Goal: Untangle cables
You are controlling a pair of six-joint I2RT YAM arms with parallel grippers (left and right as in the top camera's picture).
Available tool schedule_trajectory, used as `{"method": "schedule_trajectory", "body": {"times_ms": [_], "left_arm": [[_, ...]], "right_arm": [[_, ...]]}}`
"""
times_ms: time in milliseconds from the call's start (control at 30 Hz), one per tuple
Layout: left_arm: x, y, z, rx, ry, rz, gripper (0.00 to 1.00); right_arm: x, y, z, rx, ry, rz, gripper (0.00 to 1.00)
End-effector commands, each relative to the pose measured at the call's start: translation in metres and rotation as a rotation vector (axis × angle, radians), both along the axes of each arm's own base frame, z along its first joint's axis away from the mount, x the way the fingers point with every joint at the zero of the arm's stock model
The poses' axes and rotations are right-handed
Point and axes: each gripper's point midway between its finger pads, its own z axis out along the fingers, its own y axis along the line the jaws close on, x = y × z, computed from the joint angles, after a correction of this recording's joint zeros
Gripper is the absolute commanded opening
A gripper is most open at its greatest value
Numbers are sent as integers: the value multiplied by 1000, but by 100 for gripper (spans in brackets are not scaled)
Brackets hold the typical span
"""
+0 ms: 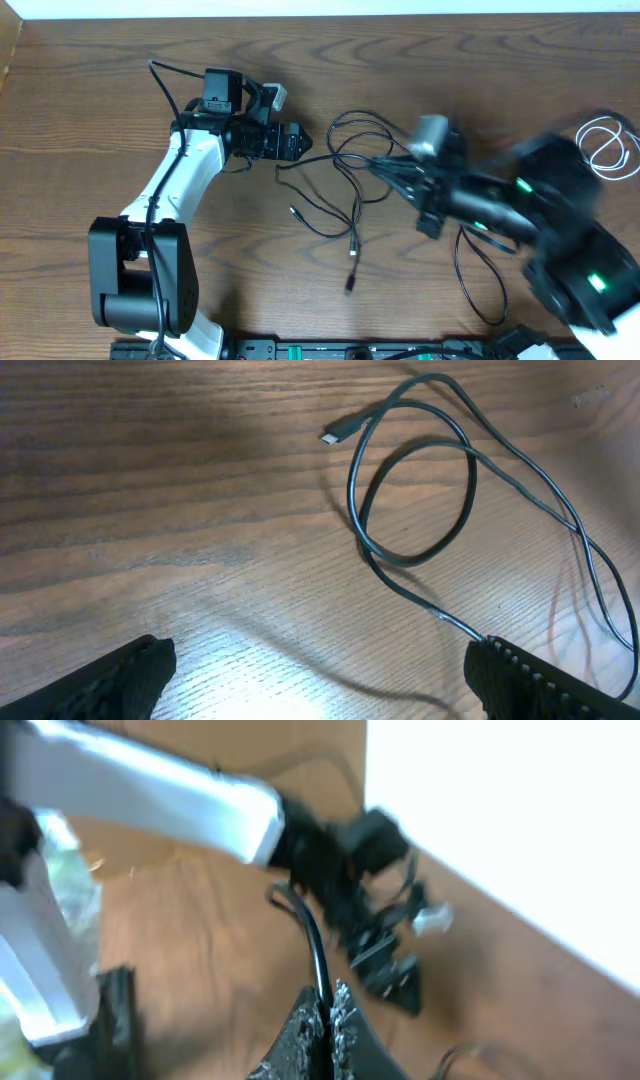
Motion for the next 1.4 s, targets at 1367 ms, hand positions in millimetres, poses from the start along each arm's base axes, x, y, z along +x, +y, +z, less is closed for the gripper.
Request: {"method": "schedule_trajectory", "body": {"times_ms": [1367], "left_arm": [[-2,3,3,4,-4,13,98]], "right_arm": [[-55,-304,199,703,-595,-1592,1]]}}
